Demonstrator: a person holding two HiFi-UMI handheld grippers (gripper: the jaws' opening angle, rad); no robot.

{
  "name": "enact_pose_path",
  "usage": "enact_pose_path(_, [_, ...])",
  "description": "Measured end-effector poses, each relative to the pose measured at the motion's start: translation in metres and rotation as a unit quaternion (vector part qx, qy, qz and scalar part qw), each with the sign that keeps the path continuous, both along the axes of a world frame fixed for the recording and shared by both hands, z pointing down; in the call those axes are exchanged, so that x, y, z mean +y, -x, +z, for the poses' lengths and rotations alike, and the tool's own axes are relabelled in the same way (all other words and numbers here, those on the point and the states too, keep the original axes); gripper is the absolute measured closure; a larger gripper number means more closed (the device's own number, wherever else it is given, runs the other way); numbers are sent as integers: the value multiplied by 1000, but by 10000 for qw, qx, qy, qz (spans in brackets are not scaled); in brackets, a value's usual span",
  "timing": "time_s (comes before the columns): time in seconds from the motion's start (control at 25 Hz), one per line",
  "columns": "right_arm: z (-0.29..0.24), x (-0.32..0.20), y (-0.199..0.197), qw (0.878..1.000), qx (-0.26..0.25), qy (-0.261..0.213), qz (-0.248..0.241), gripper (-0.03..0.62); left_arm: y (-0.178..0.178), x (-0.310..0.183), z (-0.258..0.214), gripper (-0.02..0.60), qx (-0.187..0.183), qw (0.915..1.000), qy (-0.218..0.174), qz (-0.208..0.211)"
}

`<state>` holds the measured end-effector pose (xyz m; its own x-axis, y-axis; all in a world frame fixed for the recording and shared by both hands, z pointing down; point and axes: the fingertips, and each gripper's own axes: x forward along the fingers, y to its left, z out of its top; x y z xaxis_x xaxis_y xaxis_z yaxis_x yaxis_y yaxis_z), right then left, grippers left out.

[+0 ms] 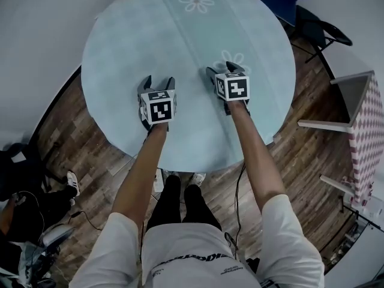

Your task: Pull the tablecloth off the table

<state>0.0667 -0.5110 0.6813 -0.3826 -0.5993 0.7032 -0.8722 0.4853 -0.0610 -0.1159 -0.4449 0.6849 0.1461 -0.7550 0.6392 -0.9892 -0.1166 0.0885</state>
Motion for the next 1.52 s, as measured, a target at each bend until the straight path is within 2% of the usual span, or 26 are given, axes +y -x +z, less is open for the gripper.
enact_pose_path(0.28, [30, -30, -29, 9979, 537, 358, -30, 286, 7, -28, 39, 287, -322, 9971, 550, 424])
enact_pose_path(0.4, [50, -26, -35, 9948, 719, 688, -209, 285, 10, -24, 59, 287, -222, 9945, 876, 528])
enact_pose_path(0.56, [57, -23, -37, 9957, 558, 717, -188, 286, 11, -24, 62, 288, -185, 9950, 831, 525])
enact_pose_path(0.76, [56, -24, -41, 9952, 590, 764, -138, 287, 8, -22, 68, 310, -128, 9928, 1030, 596])
enact_pose_path(0.84, [56, -24, -42, 9949, 608, 797, -102, 304, 7, -21, 68, 349, -125, 9923, 1044, 653])
enact_pose_path(1.0, [55, -22, -46, 9945, 614, 848, -33, 392, -2, -21, 68, 438, -166, 9909, 1076, 796])
enact_pose_path(1.16, [54, -15, -49, 9943, 626, 866, -7, 492, -16, -16, 66, 560, -167, 9907, 1024, 883])
enact_pose_path(1.24, [55, -12, -49, 9936, 661, 911, -35, 542, -17, -17, 62, 565, -281, 9917, 913, 857])
enact_pose_path(1.32, [55, -9, -50, 9936, 610, 951, -26, 556, -19, -16, 60, 565, -312, 9919, 863, 884])
enact_pose_path(1.52, [55, 3, -53, 9941, 349, 1023, 75, 562, -21, -10, 60, 566, -103, 9925, 834, 892])
